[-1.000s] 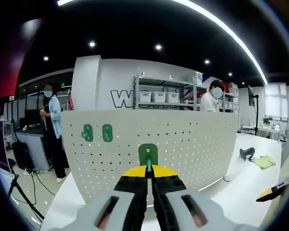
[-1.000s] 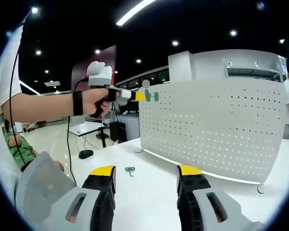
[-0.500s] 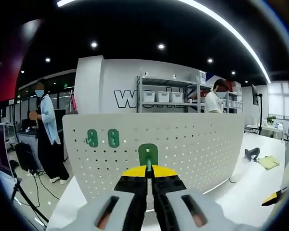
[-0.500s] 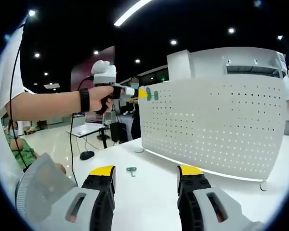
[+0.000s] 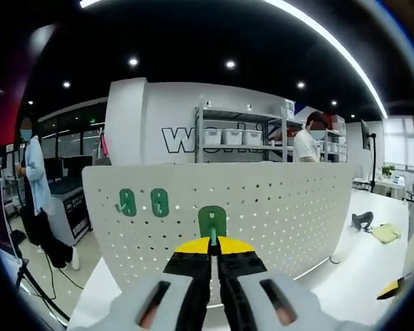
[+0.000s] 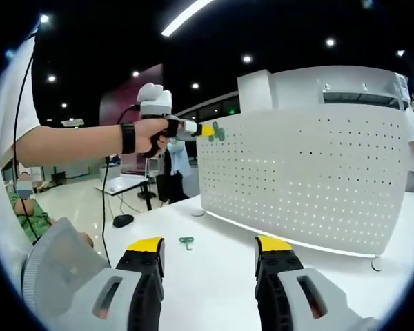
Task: Insert the hook assembly into the mounting plate slot until the hook locks in place.
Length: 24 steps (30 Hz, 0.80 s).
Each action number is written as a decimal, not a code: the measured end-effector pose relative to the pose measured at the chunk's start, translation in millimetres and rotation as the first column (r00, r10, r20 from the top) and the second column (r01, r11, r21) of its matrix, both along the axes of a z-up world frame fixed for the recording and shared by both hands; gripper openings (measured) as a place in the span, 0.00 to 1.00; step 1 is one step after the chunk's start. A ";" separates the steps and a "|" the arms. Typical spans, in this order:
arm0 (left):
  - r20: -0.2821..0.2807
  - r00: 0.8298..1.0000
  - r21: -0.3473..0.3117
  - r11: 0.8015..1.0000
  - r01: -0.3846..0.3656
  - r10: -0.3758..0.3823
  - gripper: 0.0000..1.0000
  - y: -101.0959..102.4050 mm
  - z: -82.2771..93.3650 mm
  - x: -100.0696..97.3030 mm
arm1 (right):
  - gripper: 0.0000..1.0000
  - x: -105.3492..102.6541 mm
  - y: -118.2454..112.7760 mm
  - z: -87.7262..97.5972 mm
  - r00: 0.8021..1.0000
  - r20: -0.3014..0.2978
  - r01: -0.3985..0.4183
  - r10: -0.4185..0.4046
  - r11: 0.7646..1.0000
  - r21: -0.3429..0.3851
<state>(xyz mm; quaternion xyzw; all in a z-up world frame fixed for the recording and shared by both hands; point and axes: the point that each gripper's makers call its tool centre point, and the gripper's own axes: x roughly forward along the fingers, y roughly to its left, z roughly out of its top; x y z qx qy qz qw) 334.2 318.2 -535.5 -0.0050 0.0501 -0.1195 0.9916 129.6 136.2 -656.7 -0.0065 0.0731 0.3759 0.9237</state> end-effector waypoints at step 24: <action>-0.029 0.999 0.039 0.999 -0.032 0.033 0.02 3.6 -1.7 34.4 | 0.53 0.6 -7.5 0.2 1.000 0.007 0.013 -0.013 0.999 -0.033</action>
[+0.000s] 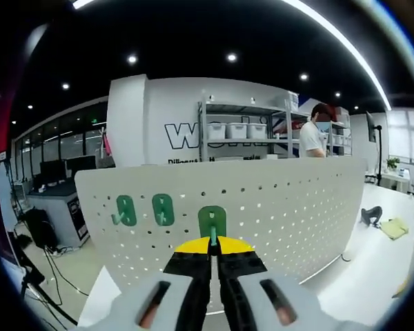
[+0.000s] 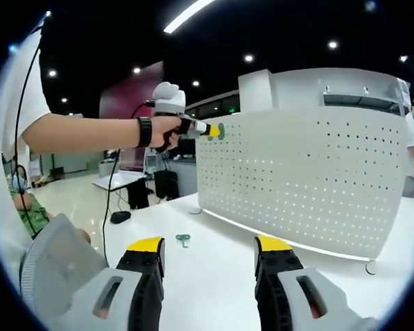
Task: Insert the hook assembly into the mounting plate slot until the hook locks in place.
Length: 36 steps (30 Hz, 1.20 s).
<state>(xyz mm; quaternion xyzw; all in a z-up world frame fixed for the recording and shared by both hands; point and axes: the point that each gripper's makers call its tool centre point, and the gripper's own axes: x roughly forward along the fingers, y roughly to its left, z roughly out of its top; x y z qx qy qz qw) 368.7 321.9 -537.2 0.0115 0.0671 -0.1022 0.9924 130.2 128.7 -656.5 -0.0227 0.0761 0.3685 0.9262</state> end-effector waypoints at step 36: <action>0.002 1.000 0.002 1.000 -0.017 0.017 0.02 0.3 5.3 39.4 | 0.52 3.4 -14.1 -1.8 0.998 -0.014 0.061 -0.060 0.998 0.002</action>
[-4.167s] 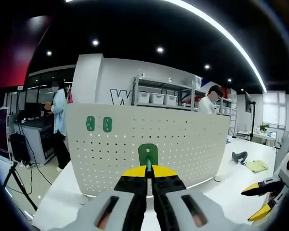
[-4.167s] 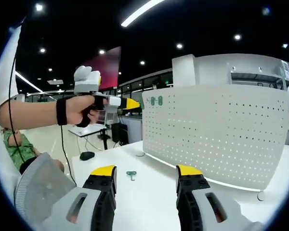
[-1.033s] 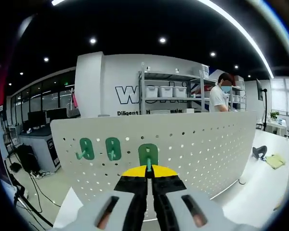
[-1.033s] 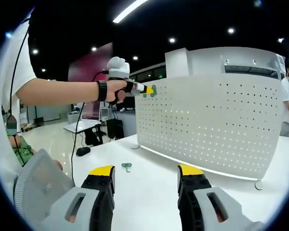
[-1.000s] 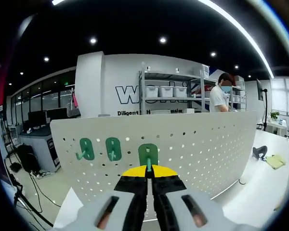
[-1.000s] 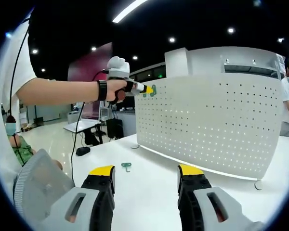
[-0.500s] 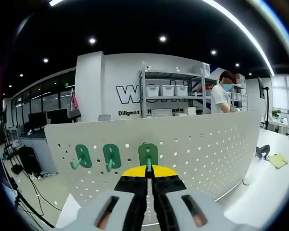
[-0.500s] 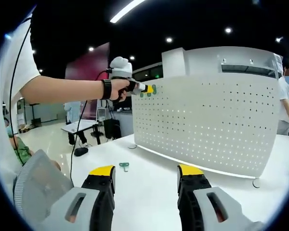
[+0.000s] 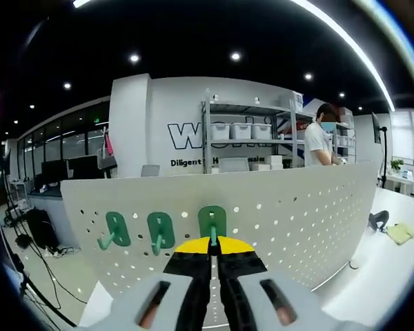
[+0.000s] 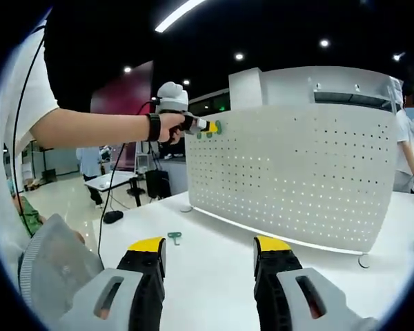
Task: Insert the hook assembly into the mounting plate slot until the hook locks in place.
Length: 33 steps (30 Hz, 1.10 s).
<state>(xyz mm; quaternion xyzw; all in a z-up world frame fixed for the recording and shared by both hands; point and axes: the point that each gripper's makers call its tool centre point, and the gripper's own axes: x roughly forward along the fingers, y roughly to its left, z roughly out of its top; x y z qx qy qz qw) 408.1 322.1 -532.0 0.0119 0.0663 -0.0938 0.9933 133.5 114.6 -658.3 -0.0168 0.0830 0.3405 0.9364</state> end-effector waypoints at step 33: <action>-0.018 1.000 0.013 1.000 0.008 -0.007 0.05 -5.2 -5.1 6.9 | 0.50 4.7 -2.5 -3.5 1.000 -0.010 0.001 -0.001 1.000 0.003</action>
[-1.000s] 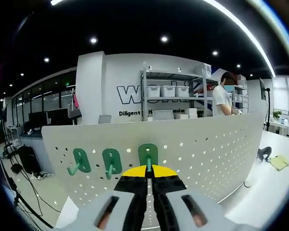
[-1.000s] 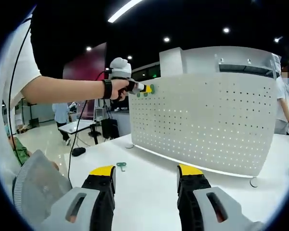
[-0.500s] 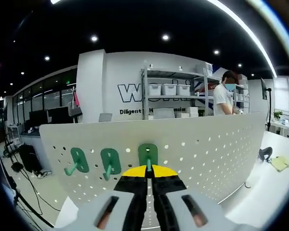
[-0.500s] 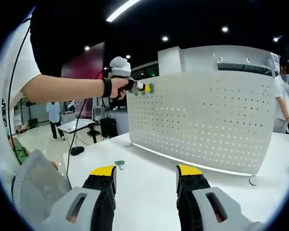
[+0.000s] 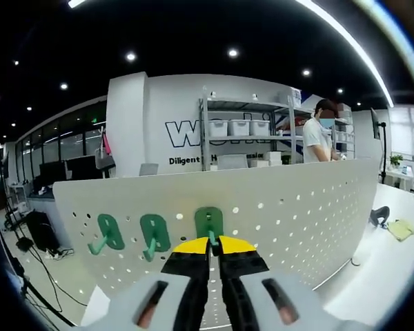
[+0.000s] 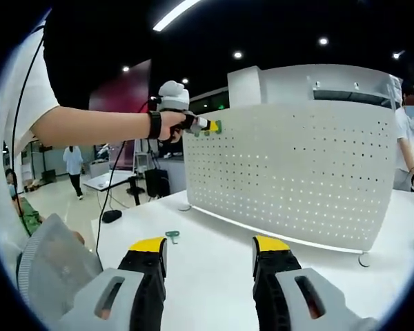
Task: Insert the hook assembly into the mounting plate slot until the hook locks in place.
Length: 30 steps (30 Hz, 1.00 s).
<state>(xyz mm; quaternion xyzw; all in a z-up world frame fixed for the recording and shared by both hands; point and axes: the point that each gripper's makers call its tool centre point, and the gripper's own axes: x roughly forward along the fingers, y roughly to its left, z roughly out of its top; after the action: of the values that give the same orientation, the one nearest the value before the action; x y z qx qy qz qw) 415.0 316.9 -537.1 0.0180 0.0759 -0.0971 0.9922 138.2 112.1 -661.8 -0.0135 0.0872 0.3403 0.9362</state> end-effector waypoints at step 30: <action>0.002 0.998 0.039 0.997 0.069 -0.069 0.20 2.8 -8.4 -34.0 | 0.50 -14.5 17.9 4.4 0.999 0.002 -0.051 0.051 0.998 -0.026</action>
<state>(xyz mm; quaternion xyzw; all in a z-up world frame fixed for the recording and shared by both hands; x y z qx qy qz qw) 381.1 319.7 -545.4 0.0401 0.0755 -0.1296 0.9879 123.7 130.0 -657.4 -0.0283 0.0898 0.3627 0.9271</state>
